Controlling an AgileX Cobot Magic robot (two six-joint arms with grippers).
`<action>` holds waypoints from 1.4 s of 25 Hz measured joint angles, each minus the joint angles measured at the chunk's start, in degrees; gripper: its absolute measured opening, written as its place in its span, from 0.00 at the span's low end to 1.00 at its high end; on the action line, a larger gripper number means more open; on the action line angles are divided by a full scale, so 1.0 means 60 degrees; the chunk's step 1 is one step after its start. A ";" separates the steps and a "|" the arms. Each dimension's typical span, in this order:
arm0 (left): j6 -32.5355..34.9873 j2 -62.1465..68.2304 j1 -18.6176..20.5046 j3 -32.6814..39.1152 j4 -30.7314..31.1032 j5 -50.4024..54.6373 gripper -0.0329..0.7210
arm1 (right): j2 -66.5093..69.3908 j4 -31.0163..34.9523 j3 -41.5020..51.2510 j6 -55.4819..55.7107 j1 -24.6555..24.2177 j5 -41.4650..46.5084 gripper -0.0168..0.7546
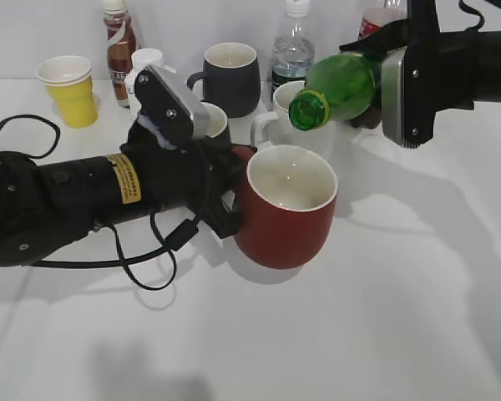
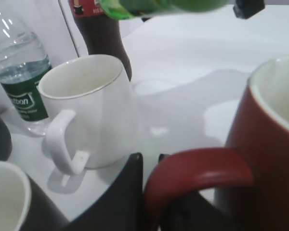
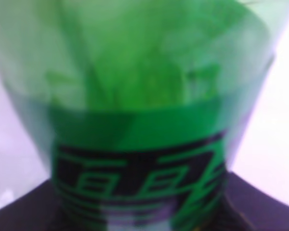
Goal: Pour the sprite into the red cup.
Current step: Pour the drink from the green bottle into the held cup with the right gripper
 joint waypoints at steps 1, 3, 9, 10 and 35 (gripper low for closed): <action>-0.0007 0.0000 0.0000 0.0000 0.0000 -0.0056 0.13 | 0.0000 0.0000 0.0000 -0.0063 0.0000 0.0000 0.51; -0.0007 0.0000 0.0000 0.0000 -0.0002 -0.0170 0.13 | 0.0000 0.0000 0.0000 -0.0119 0.0000 0.0000 0.51; -0.0007 0.0000 0.0000 0.0000 0.0025 -0.0251 0.13 | 0.0000 0.0000 0.0000 -0.0506 0.0000 0.0010 0.51; -0.0007 0.0000 0.0000 0.0000 0.0045 -0.0251 0.13 | 0.0000 0.0000 0.0000 -0.0540 0.0000 0.0010 0.51; -0.0007 0.0000 0.0000 0.0000 0.0170 -0.0251 0.13 | 0.0000 0.0600 -0.0008 -0.2371 0.0000 0.0034 0.51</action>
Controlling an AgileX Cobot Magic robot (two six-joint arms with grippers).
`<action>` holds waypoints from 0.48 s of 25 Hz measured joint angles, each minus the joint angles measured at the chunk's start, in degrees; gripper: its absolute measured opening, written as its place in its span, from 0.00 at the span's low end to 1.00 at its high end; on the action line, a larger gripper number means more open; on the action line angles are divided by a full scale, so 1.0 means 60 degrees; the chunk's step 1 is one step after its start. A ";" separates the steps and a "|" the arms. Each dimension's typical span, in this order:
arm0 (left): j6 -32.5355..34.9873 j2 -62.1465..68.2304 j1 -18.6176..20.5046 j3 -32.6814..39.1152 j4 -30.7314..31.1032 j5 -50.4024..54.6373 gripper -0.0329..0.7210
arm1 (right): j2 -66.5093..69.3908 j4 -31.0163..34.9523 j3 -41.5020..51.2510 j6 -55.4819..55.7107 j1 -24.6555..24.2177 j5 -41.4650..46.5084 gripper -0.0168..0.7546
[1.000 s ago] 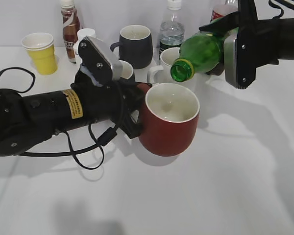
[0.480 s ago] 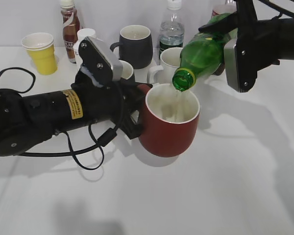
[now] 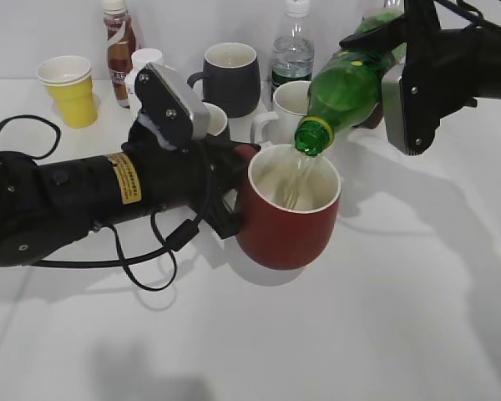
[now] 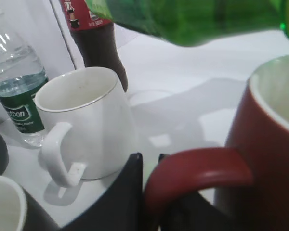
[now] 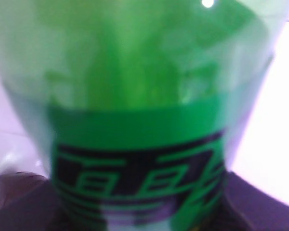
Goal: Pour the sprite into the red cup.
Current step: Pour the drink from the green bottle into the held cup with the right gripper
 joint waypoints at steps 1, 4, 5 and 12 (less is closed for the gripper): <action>0.0000 0.0000 0.0000 0.0000 0.0031 0.0000 0.13 | 0.0000 0.0050 0.0000 -0.0095 0.0000 0.0000 0.51; 0.0000 0.0000 0.0000 0.0000 0.0169 0.0019 0.13 | 0.0000 0.0117 0.0000 -0.0204 0.0000 0.0000 0.51; 0.0000 0.0000 0.0000 0.0000 0.0214 0.0019 0.13 | 0.0000 0.0127 0.0000 -0.0216 0.0000 -0.0012 0.51; 0.0000 0.0000 0.0000 0.0000 0.0298 0.0026 0.13 | -0.0005 0.0127 0.0000 -0.0309 0.0000 -0.0034 0.51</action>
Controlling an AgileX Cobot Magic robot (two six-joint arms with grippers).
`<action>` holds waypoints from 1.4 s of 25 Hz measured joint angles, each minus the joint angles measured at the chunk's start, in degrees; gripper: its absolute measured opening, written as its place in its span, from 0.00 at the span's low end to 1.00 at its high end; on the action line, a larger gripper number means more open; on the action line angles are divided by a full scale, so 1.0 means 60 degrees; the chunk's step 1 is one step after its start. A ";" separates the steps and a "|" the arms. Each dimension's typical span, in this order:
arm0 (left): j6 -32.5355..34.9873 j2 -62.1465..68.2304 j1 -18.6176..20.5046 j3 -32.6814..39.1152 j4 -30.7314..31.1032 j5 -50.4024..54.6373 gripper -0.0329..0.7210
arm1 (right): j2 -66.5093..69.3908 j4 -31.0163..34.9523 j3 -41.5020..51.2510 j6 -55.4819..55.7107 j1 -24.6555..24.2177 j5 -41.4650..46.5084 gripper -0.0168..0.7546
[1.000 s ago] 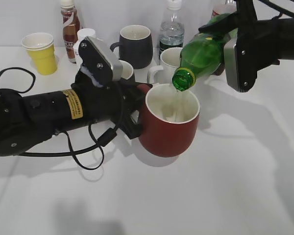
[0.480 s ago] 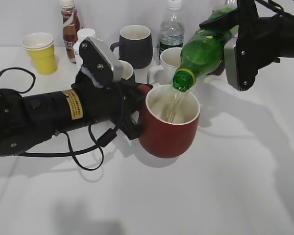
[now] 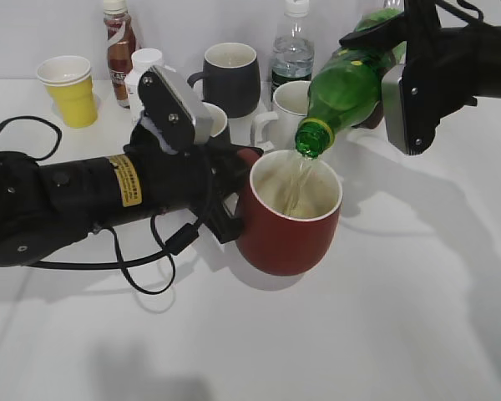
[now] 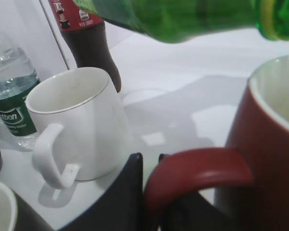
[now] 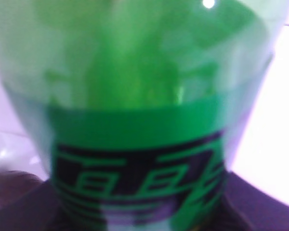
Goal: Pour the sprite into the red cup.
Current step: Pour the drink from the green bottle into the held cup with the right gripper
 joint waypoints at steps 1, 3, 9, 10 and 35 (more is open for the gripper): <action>0.0000 0.0000 0.0000 0.0000 0.0000 0.0012 0.13 | -0.0010 0.0000 0.0000 -0.0008 0.0000 -0.0009 0.51; 0.0000 0.0000 0.0000 0.0000 0.0003 0.0023 0.13 | -0.0036 0.0000 0.0000 -0.0031 0.0000 -0.0020 0.51; 0.0008 0.0000 0.0000 0.0000 0.0022 0.0053 0.13 | -0.0156 0.0011 -0.0019 -0.0055 0.0000 -0.0069 0.51; 0.0008 0.0000 0.0000 0.0000 0.0022 0.0057 0.13 | -0.0156 0.0021 -0.0039 -0.0065 0.0000 -0.0080 0.51; 0.0008 -0.0186 0.0000 0.0010 -0.1151 -0.0237 0.13 | -0.0174 -0.0312 -0.0061 0.5177 0.0000 -0.0157 0.51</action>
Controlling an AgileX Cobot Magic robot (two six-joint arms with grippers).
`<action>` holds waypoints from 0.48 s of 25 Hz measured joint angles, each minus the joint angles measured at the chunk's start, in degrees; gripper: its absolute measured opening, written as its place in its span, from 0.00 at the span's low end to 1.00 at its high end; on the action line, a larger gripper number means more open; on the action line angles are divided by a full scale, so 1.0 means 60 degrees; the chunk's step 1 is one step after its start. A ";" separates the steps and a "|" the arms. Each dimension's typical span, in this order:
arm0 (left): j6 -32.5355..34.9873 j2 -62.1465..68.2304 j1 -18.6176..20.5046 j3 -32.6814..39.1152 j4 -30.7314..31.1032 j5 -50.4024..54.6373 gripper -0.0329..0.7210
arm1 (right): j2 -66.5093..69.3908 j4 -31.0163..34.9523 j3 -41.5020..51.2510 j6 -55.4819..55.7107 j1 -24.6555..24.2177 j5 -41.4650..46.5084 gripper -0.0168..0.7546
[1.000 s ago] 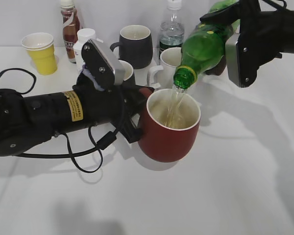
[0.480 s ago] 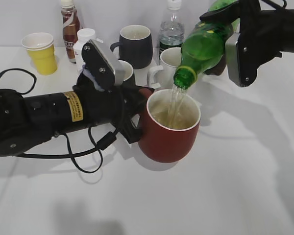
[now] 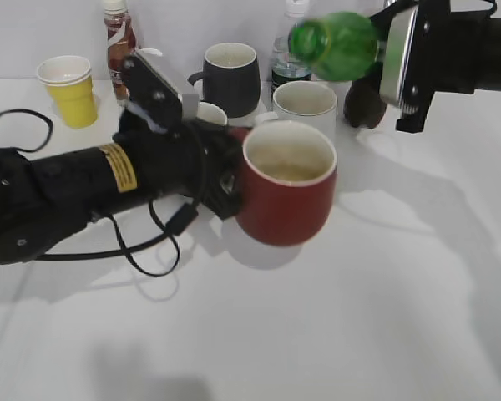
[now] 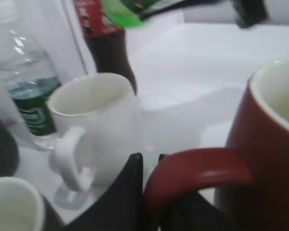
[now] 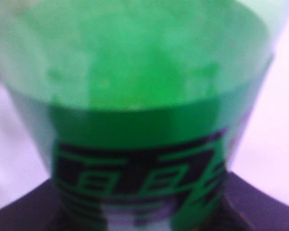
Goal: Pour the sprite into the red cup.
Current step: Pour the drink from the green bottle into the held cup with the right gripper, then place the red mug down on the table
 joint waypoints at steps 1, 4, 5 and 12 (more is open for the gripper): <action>0.0000 -0.0093 0.0000 0.0014 -0.0201 0.0010 0.13 | 0.0000 -0.0093 0.0000 0.0647 0.0000 0.0000 0.51; 0.0000 -0.0523 0.0089 0.0134 -0.0802 -0.0007 0.13 | 0.0000 -0.0177 0.0000 0.2609 0.0000 0.0000 0.51; 0.0000 -0.0704 0.0175 0.0222 -0.0971 -0.0027 0.13 | 0.0000 -0.0138 0.0000 0.3142 0.0000 0.0000 0.51; 0.0000 -0.2201 0.1432 0.1156 -0.1999 0.0014 0.13 | 0.0000 0.3289 0.0000 0.5192 0.0000 0.0165 0.51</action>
